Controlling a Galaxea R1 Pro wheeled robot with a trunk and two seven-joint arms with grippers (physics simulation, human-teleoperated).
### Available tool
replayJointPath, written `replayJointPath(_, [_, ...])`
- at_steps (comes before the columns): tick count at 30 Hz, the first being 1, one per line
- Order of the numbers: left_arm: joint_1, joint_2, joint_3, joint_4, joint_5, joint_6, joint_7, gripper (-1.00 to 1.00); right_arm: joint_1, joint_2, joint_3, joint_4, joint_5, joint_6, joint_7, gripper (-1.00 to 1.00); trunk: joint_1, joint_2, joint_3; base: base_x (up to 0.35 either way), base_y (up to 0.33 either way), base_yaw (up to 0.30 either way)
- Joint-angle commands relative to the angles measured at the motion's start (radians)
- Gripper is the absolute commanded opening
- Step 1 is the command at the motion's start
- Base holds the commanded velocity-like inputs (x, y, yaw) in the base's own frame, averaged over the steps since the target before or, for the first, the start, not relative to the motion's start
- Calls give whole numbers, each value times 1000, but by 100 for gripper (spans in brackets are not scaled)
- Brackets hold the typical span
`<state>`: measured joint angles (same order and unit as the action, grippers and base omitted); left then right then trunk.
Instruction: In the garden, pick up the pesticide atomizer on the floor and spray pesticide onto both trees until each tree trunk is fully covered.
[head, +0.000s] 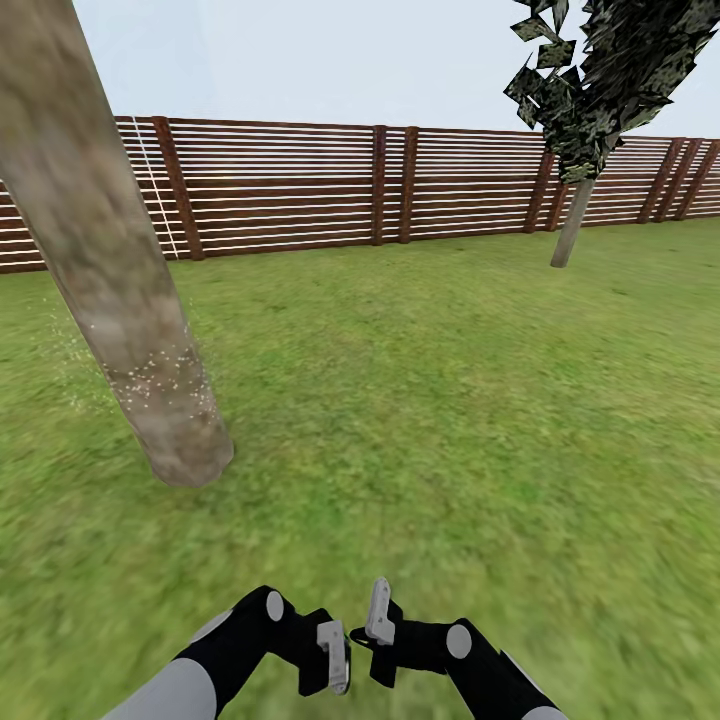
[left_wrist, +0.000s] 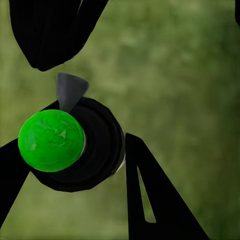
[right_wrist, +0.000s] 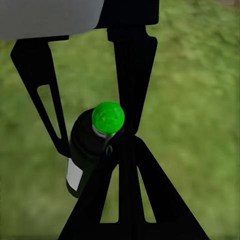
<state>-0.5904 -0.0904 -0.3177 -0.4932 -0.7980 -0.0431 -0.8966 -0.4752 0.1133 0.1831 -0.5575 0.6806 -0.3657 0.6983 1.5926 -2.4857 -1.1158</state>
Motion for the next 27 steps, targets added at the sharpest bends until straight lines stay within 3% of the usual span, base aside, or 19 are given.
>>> replayJointPath(1, [0, 0, 0, -1, -7, -4, -2, -100, 0, 0, -1, -1, 10, -6, 0, -100, 0, 0, -1, 0, 0, 0])
replayJointPath(20, [-1, -6, 0, -1, 5, -10, -2, -100, 0, 0, -2, -1, 10, -6, 0, -100, 0, 0, -1, 0, 0, 0])
replayJointPath(27, [-9, 8, -3, -1, 4, -10, -2, -100, 0, 0, -2, -1, 10, -6, 0, -100, 0, 0, -1, 0, 0, 0])
